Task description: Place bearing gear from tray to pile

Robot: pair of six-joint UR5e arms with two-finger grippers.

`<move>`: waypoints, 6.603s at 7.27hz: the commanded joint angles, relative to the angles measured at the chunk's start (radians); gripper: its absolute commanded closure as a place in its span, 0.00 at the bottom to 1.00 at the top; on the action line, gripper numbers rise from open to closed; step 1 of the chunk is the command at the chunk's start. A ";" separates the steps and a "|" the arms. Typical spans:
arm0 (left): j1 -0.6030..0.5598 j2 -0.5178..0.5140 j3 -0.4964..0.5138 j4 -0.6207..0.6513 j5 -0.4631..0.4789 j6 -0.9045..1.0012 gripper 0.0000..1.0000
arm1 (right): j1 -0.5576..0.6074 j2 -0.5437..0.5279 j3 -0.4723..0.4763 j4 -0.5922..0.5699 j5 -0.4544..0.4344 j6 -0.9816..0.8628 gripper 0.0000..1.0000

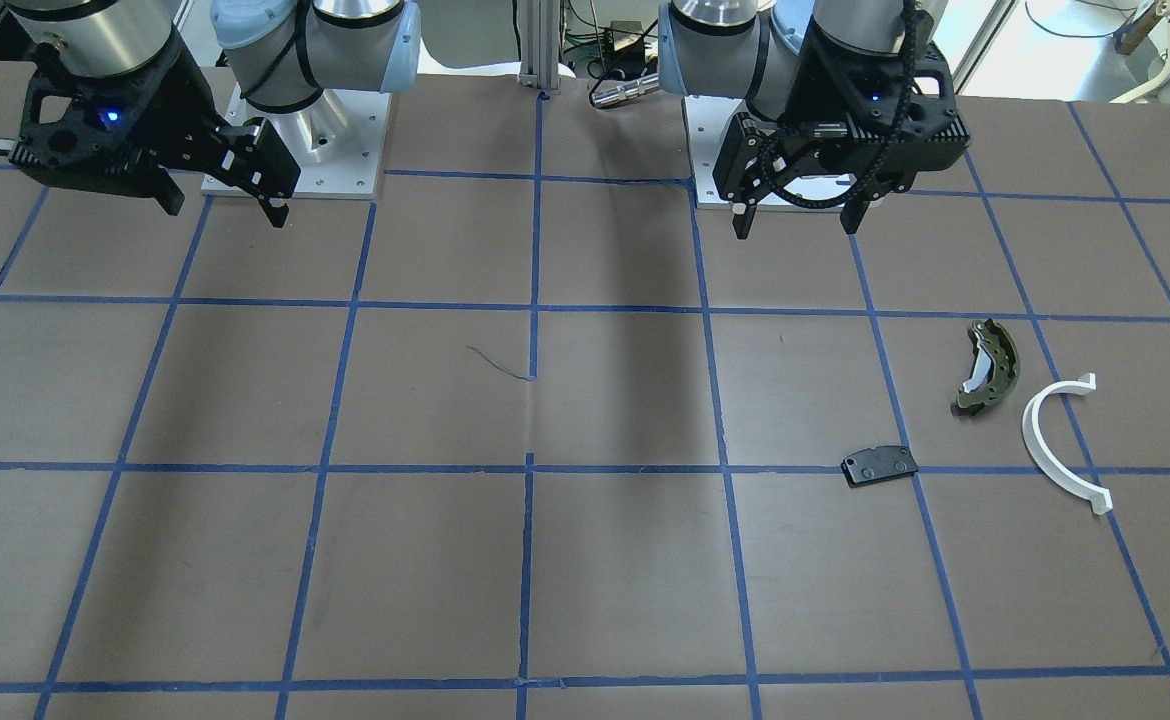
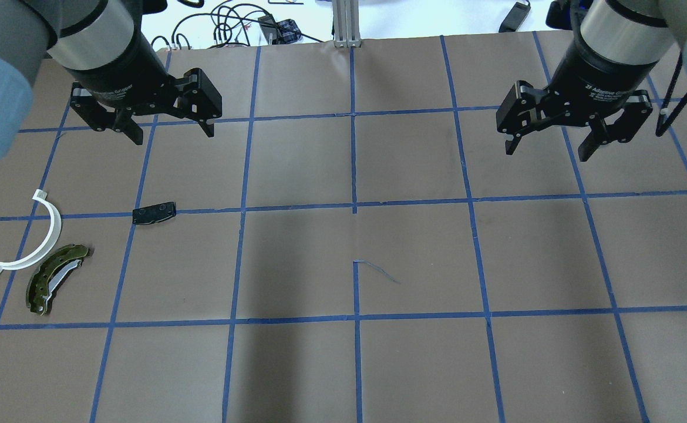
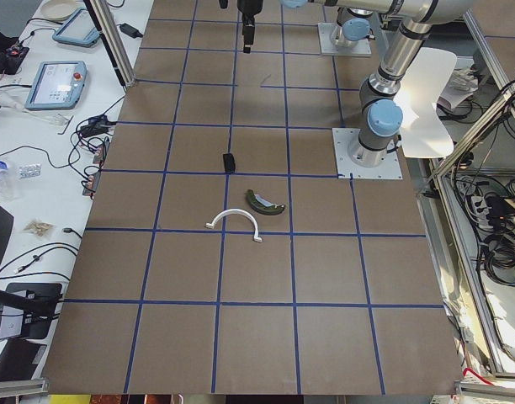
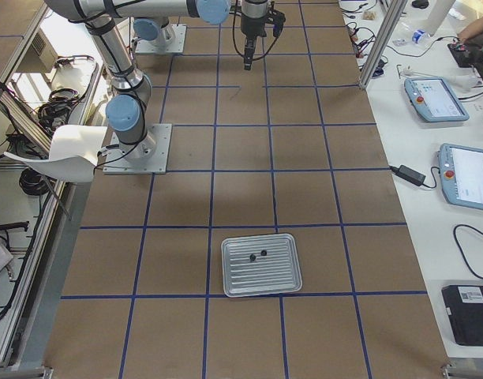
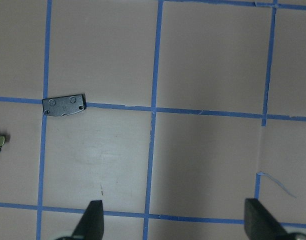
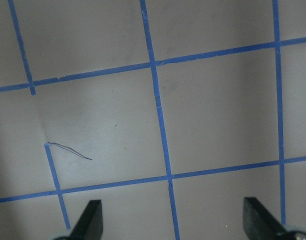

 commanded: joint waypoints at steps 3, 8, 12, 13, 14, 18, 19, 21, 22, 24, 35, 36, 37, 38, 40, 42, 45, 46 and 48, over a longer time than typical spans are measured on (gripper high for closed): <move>0.001 0.000 0.002 0.000 0.000 0.000 0.00 | -0.001 0.000 -0.001 0.001 -0.002 0.002 0.00; 0.002 0.000 0.005 0.002 0.000 0.000 0.00 | -0.022 0.012 0.001 -0.022 -0.047 -0.004 0.00; 0.001 0.000 0.005 0.002 0.000 0.000 0.00 | -0.256 0.081 0.001 -0.027 -0.154 -0.268 0.00; 0.001 0.000 0.005 0.002 0.000 -0.002 0.00 | -0.341 0.098 0.001 -0.075 -0.148 -0.380 0.00; 0.001 0.000 0.005 0.002 0.000 0.000 0.00 | -0.402 0.136 0.001 -0.138 -0.151 -0.517 0.00; 0.001 0.000 0.005 0.002 0.000 0.000 0.00 | -0.637 0.282 -0.004 -0.368 -0.148 -0.966 0.00; 0.001 0.000 0.005 0.002 0.000 0.000 0.00 | -0.689 0.334 -0.004 -0.446 -0.148 -1.072 0.00; 0.001 0.000 0.005 0.002 0.000 0.000 0.00 | -0.778 0.447 -0.015 -0.583 -0.142 -1.249 0.00; 0.001 0.000 -0.001 0.002 0.002 0.000 0.00 | -0.795 0.484 -0.025 -0.608 -0.140 -1.271 0.00; 0.001 0.002 0.002 0.002 0.002 0.000 0.00 | -0.797 0.546 -0.027 -0.639 -0.139 -1.290 0.00; -0.002 -0.012 -0.009 0.044 0.000 -0.009 0.00 | -0.834 0.710 -0.084 -0.708 -0.125 -1.311 0.33; -0.002 -0.012 -0.011 0.044 0.000 -0.008 0.00 | -0.834 0.710 -0.082 -0.706 -0.125 -1.311 0.33; -0.002 -0.011 -0.012 0.044 0.002 -0.008 0.00 | -0.834 0.712 -0.082 -0.705 -0.125 -1.311 0.33; -0.002 -0.009 -0.012 0.044 0.002 -0.008 0.00 | -0.834 0.712 -0.082 -0.705 -0.125 -1.311 0.35; -0.002 -0.005 -0.012 0.044 0.000 -0.011 0.00 | -0.834 0.713 -0.081 -0.702 -0.125 -1.310 0.39; -0.002 -0.005 -0.012 0.044 0.000 -0.006 0.00 | -0.834 0.713 -0.078 -0.697 -0.125 -1.310 0.44; 0.001 -0.005 -0.012 0.044 0.000 0.000 0.00 | -0.834 0.713 -0.074 -0.694 -0.125 -1.310 0.75; -0.002 -0.006 -0.014 0.043 -0.002 0.000 0.00 | -0.834 0.713 -0.074 -0.693 -0.127 -1.310 0.96; -0.006 -0.009 -0.009 0.044 -0.002 -0.005 0.00 | -0.834 0.698 -0.082 -0.652 -0.136 -1.300 1.00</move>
